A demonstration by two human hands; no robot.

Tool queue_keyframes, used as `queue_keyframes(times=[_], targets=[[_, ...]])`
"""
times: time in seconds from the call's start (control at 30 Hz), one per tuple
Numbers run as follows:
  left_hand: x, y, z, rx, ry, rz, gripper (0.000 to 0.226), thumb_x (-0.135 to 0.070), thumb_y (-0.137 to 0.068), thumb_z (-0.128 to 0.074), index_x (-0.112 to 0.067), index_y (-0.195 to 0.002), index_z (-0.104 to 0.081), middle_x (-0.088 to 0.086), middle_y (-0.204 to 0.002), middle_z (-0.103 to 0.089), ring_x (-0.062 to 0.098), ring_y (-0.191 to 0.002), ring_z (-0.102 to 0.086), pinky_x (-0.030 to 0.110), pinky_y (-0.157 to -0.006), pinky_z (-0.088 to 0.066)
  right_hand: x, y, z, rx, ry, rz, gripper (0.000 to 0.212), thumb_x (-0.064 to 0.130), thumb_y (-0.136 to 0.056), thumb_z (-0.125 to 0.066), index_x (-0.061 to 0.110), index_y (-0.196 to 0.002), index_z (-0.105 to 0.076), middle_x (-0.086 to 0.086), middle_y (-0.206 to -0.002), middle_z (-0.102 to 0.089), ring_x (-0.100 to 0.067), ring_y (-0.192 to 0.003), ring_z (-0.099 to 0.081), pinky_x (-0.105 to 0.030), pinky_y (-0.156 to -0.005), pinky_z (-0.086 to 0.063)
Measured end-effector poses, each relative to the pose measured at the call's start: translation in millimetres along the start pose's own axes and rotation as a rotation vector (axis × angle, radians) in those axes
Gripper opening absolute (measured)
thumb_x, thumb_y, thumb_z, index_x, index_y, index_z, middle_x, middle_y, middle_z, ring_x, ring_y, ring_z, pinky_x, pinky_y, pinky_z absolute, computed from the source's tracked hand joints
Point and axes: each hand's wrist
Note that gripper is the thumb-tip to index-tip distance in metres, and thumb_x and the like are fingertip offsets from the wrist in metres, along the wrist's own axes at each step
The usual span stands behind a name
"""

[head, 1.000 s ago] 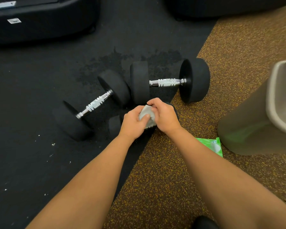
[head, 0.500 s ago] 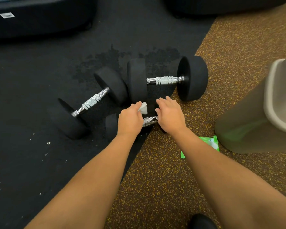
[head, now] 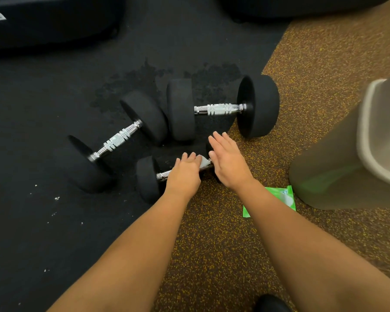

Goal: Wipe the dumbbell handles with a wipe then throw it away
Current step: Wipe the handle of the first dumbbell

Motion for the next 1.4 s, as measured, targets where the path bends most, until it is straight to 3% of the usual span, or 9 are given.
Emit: queue_keyframes(times=[0.17,0.3,0.4,0.6,0.73,0.83,1.17,1.3,1.4], targets=[[-7.0,-9.1,4.9,0.027,0.000,0.046,0.044,-0.009,-0.093,-0.045,-0.008,-0.136,-0.042,0.012,-0.136,-0.047,0.029,-0.126,-0.043,0.039,-0.103,-0.036,0.1,-3.1,-0.6,0.006,0.008,-0.006,0.046,0.022,-0.101,-0.036,0.007,-0.144,-0.032,-0.011,-0.153,-0.030,-0.027,-0.145,-0.016,-0.034,-0.119,-0.010],[-6.6,-10.0,0.2,0.046,-0.004,-0.049,0.049,-0.007,-0.092,-0.045,-0.006,-0.140,-0.036,0.014,-0.145,-0.039,0.031,-0.137,-0.030,0.042,-0.113,-0.025,-0.1,-3.1,-1.2,-0.003,-0.012,-0.008,0.046,0.022,-0.101,-0.034,0.007,-0.145,-0.031,-0.010,-0.154,-0.028,-0.026,-0.145,-0.015,-0.032,-0.119,-0.008],[2.4,-1.4,-5.9,0.047,0.019,-0.129,0.057,-0.007,-0.095,-0.041,-0.008,-0.149,-0.021,0.012,-0.156,-0.021,0.030,-0.145,-0.014,0.040,-0.118,-0.012,-0.8,-2.1,-2.1,-0.008,-0.001,-0.005,0.046,0.023,-0.101,-0.033,0.008,-0.145,-0.030,-0.009,-0.154,-0.027,-0.025,-0.145,-0.014,-0.029,-0.117,-0.005],[19.4,16.1,-16.6,0.022,-0.028,-0.187,0.059,-0.011,-0.098,-0.035,-0.011,-0.151,-0.008,0.007,-0.160,-0.002,0.022,-0.148,0.003,0.032,-0.117,0.005,-0.7,-0.5,-2.1,-0.020,-0.017,-0.004,0.046,0.022,-0.101,-0.035,0.008,-0.144,-0.032,-0.009,-0.153,-0.029,-0.025,-0.145,-0.014,-0.031,-0.118,-0.008],[4.1,13.0,-17.0,-0.022,0.038,-0.066,0.058,-0.011,-0.097,-0.037,-0.008,-0.150,-0.015,0.009,-0.159,-0.012,0.024,-0.148,-0.005,0.036,-0.119,-0.003,-0.2,-1.2,-2.4,-0.018,-0.006,-0.009,0.046,0.022,-0.101,-0.034,0.008,-0.144,-0.032,-0.009,-0.154,-0.029,-0.025,-0.145,-0.015,-0.030,-0.118,-0.007],[-7.2,1.3,-12.0,-0.008,0.083,-0.079,0.058,-0.007,-0.094,-0.039,-0.007,-0.149,-0.021,0.011,-0.156,-0.021,0.027,-0.146,-0.012,0.039,-0.119,-0.010,-0.4,-2.3,-2.8,-0.014,-0.018,-0.019,0.045,0.023,-0.101,-0.033,0.009,-0.145,-0.033,-0.008,-0.154,-0.028,-0.024,-0.145,-0.014,-0.028,-0.117,-0.005],[16.0,20.6,-14.1,0.075,-0.150,-0.257,0.061,-0.010,-0.098,-0.033,-0.010,-0.151,-0.005,0.008,-0.160,0.004,0.025,-0.147,0.007,0.035,-0.118,0.006,-1.0,-2.7,-0.9,0.001,-0.017,-0.013,0.047,0.023,-0.101,-0.034,0.008,-0.145,-0.031,-0.009,-0.154,-0.028,-0.024,-0.146,-0.013,-0.027,-0.117,-0.004],[14.3,21.9,-14.0,0.055,-0.078,-0.155,0.061,-0.010,-0.097,-0.036,-0.008,-0.151,-0.008,0.009,-0.160,0.000,0.025,-0.148,0.003,0.036,-0.119,0.002,1.3,-1.8,1.3,-0.006,-0.022,-0.004,0.046,0.021,-0.101,-0.036,0.006,-0.144,-0.031,-0.011,-0.153,-0.028,-0.027,-0.145,-0.014,-0.028,-0.117,-0.004],[-1.3,14.3,-11.3,-0.017,0.045,-0.040,0.058,-0.008,-0.094,-0.040,-0.005,-0.149,-0.021,0.011,-0.157,-0.018,0.025,-0.146,-0.011,0.035,-0.119,-0.006,2.6,-2.8,1.9,0.003,-0.011,-0.004,0.046,0.021,-0.101,-0.035,0.005,-0.144,-0.031,-0.012,-0.153,-0.028,-0.028,-0.145,-0.014,-0.029,-0.117,-0.004]])
Point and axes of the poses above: each hand's wrist, its own y-axis away from the middle knuckle, its own z-axis out of the back of the hand, x = y × z
